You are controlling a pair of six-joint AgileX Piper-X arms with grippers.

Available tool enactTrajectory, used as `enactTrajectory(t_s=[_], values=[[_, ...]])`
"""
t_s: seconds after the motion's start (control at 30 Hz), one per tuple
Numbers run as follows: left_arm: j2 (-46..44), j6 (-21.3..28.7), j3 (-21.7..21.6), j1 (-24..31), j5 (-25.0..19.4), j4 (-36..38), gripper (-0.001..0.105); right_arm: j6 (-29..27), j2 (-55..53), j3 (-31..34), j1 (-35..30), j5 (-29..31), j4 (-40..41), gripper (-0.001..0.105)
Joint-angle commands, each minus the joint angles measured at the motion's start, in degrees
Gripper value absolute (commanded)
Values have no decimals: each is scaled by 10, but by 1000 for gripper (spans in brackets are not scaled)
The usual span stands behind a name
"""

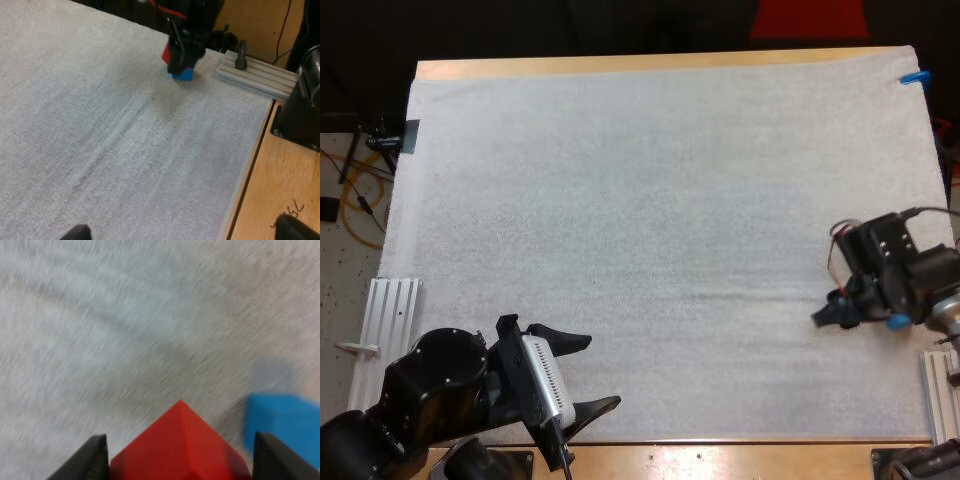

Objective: Stack red cube on blue cube

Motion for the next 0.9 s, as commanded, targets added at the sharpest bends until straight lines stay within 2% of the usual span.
enactTrajectory(t_s=[0.0, 0.13, 0.33, 0.87], values=[[0, 5, -3, -2, 2, -4, 69, -5, 0, -7, -24, 7, 5, 33], [0, 5, -3, -2, 2, -4, 69, -7, 0, -8, -92, 7, -2, 33], [0, 7, -3, -2, 2, -4, 69, 7, 17, -8, -149, 3, -24, 33], [0, 9, -3, -2, 2, -4, 69, 16, 96, -8, -197, -3, -38, 33]])
